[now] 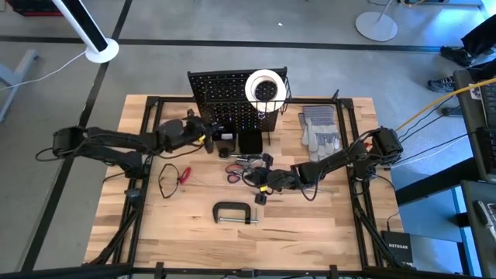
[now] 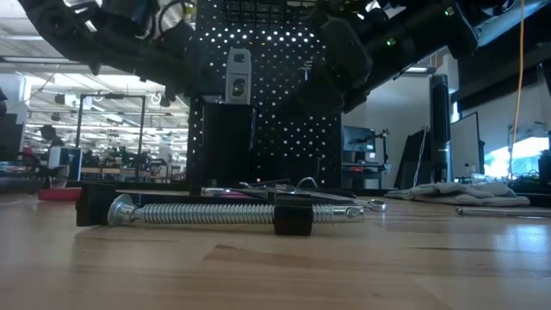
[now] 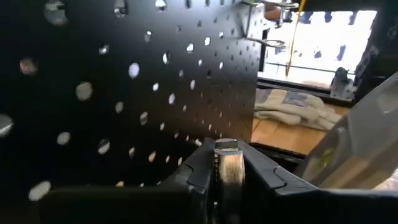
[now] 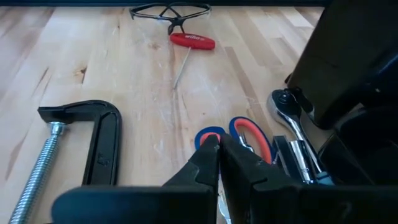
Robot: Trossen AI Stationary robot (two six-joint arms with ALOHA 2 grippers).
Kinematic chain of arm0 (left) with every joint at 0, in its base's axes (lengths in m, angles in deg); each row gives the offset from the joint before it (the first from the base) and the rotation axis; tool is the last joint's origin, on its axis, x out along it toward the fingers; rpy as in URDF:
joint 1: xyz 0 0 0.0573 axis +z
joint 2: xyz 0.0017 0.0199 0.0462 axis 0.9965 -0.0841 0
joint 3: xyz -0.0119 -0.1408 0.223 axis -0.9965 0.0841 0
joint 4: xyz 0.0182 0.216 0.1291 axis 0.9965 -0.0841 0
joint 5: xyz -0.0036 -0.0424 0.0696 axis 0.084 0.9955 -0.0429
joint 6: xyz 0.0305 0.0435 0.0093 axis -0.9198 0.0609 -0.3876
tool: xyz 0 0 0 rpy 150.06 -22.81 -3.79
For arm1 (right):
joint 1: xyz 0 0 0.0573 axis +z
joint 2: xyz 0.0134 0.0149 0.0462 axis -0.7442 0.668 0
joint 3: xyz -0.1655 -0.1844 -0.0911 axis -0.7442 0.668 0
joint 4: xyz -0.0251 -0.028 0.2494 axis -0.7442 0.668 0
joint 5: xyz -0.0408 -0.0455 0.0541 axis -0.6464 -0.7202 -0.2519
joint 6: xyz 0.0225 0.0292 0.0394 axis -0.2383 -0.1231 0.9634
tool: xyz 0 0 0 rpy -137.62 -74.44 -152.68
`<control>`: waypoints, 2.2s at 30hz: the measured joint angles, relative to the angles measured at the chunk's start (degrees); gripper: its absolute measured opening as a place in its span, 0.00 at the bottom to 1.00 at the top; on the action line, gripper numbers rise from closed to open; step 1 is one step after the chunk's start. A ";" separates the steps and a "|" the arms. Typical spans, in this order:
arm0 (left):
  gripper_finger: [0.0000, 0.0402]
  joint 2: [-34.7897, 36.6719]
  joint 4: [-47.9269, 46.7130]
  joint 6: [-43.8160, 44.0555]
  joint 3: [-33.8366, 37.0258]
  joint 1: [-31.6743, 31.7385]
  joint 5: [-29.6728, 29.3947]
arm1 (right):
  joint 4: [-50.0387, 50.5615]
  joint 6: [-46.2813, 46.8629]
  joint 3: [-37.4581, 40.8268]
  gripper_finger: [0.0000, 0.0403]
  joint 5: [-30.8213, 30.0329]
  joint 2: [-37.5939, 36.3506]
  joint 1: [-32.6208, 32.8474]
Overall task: Hang tools onto peg board
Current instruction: Put the joint pliers into the left bin on the pegboard, then put the black clamp into the wire basket on the pegboard
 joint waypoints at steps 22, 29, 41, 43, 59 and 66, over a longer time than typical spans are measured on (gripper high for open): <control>0.46 28.49 -29.57 0.67 -0.02 -9.78 1.27 | 3.01 -1.14 0.00 0.04 0.46 -0.20 0.00; 0.41 24.95 -36.16 13.93 -0.02 -25.77 0.70 | 9.11 -2.07 0.00 0.04 1.10 -4.28 -0.02; 0.36 -2.38 -14.74 23.10 -0.02 -37.54 -5.48 | 22.22 2.76 -0.02 0.16 4.47 -4.56 -0.07; 0.36 -6.45 -10.42 23.99 -0.03 -37.92 -5.43 | 24.72 3.14 0.00 0.23 6.26 -4.54 -0.09; 0.36 -26.35 -15.73 22.33 -13.80 -40.64 1.69 | 15.12 3.10 -0.02 0.44 18.27 -3.16 0.72; 0.36 -30.66 -16.63 22.26 -16.58 -40.43 1.75 | 19.93 5.06 0.00 0.45 15.26 -3.12 6.29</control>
